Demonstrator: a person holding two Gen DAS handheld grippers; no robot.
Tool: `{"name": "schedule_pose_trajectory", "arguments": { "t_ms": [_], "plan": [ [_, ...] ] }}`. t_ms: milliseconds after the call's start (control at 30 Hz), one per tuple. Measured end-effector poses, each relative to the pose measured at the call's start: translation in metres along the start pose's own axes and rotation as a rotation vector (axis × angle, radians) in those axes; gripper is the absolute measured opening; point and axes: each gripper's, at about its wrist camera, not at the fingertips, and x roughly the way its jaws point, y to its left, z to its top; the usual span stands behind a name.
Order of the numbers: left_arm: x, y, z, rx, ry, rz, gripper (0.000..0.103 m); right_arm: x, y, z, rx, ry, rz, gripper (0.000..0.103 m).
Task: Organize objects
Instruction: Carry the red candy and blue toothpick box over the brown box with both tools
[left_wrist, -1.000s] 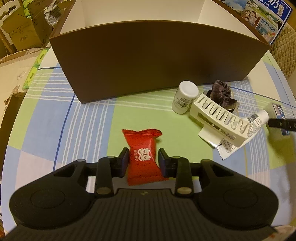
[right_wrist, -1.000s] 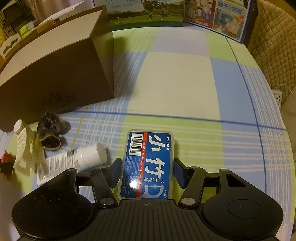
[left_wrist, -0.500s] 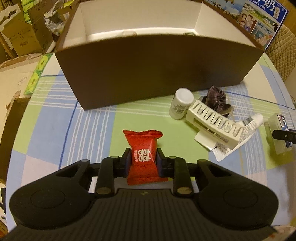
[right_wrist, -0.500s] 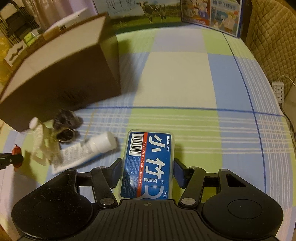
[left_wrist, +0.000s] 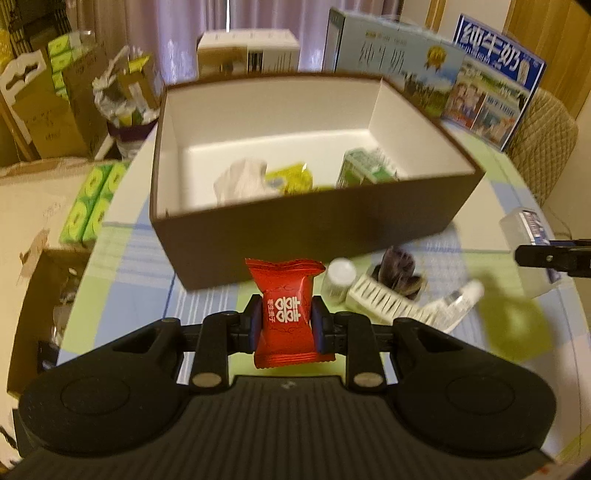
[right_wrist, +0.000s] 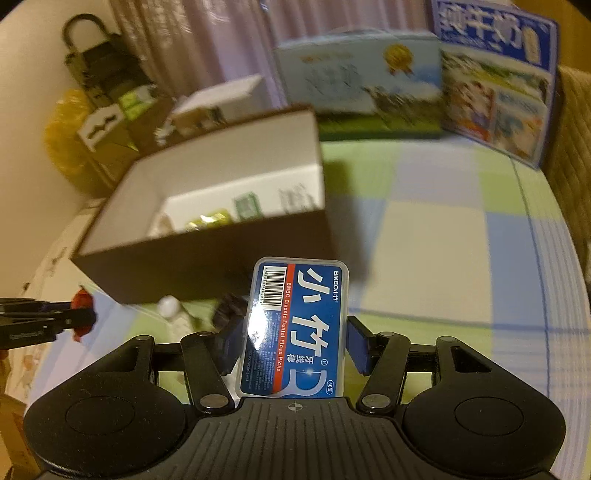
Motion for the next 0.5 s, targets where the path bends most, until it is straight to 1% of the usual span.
{"name": "schedule_pose_trajectory", "arguments": {
  "t_ms": [267,500],
  "plan": [
    [-0.011,-0.005,0.031,0.024,-0.077,-0.008,0.023,0.013,0.041,0.042,-0.086,-0.054,0.095,0.055],
    [-0.005,-0.003,0.068,0.044,-0.137,0.022,0.023,0.032,0.073,0.079,-0.165,-0.100,0.151,0.055]
  ]
}}
